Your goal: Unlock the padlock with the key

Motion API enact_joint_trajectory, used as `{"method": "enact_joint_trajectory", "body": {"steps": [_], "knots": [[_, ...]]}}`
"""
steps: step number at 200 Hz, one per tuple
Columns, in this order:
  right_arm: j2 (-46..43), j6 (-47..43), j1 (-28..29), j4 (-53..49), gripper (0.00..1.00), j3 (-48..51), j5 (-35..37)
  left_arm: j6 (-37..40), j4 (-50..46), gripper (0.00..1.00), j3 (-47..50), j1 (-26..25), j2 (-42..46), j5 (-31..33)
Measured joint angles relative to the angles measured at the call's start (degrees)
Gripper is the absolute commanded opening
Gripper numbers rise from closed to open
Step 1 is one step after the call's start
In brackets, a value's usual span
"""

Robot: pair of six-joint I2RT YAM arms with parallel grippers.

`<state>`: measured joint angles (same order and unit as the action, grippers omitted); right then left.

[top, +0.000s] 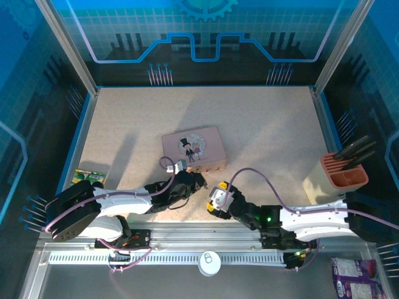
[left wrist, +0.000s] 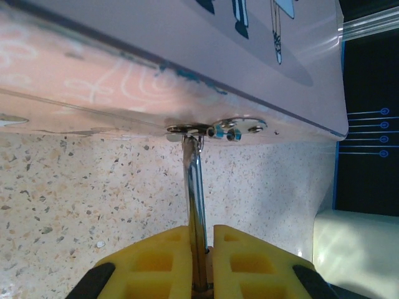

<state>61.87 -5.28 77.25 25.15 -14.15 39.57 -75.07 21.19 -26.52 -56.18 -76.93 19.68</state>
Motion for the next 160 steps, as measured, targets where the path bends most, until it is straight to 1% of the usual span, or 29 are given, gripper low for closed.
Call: {"method": "enact_joint_trajectory", "body": {"steps": [15,51,94,139,160], "knots": [[3.0,-1.7,0.1,5.5,0.62,0.3,1.9,0.0,0.0,0.03,0.0,0.0,0.1,0.0],[12.4,-5.5,0.4,18.4,0.6,0.9,4.5,0.0,0.1,0.02,0.0,0.0,0.1,0.0],[21.9,-8.9,1.9,29.0,0.56,0.9,6.7,0.0,0.1,0.02,0.0,0.0,0.1,0.0],[30.4,-12.6,3.5,40.6,0.48,0.9,10.9,0.0,0.1,0.02,0.0,0.0,0.1,0.0],[33.0,-14.0,4.0,44.1,0.43,0.9,12.1,0.0,0.1,0.02,0.0,0.0,0.1,0.0]]}}
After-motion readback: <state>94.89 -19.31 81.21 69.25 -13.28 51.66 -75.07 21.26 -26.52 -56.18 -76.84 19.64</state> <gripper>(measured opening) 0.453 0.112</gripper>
